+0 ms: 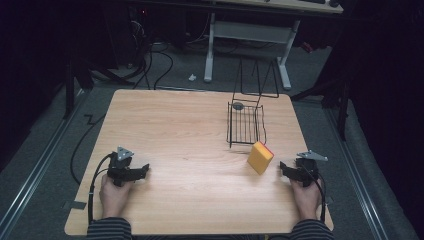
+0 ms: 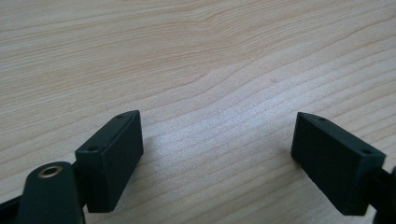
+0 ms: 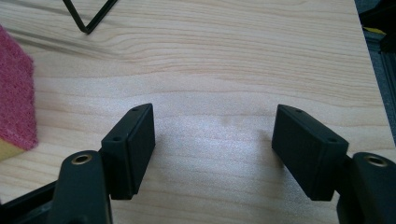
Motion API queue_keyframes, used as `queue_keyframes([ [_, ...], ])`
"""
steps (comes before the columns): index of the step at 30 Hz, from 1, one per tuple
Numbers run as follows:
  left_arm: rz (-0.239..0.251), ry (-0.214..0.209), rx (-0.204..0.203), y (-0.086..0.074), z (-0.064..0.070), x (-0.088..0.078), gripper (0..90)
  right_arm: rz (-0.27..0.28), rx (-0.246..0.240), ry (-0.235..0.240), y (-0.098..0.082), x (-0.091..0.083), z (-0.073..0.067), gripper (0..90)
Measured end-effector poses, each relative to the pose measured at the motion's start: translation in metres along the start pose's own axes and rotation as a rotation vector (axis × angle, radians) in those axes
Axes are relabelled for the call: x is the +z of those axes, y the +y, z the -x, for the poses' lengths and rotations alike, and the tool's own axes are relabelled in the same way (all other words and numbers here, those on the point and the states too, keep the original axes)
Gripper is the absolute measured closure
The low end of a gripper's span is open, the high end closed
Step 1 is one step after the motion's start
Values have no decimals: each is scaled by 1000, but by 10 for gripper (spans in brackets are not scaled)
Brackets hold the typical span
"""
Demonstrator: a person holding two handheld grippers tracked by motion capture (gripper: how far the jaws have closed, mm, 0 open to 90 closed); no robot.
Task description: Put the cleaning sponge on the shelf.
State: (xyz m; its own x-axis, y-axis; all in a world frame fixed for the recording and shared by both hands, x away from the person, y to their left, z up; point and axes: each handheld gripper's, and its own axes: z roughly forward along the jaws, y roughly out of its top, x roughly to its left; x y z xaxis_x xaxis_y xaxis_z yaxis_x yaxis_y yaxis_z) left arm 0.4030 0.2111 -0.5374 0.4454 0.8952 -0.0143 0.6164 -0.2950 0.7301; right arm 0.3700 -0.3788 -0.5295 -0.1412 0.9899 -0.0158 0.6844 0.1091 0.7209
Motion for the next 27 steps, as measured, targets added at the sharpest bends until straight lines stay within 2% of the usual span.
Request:
queue_keyframes([
  [27, 1, -1, -2, 0, 0, 0, 174, 0, 0, -2, -1, -1, -1, 302],
])
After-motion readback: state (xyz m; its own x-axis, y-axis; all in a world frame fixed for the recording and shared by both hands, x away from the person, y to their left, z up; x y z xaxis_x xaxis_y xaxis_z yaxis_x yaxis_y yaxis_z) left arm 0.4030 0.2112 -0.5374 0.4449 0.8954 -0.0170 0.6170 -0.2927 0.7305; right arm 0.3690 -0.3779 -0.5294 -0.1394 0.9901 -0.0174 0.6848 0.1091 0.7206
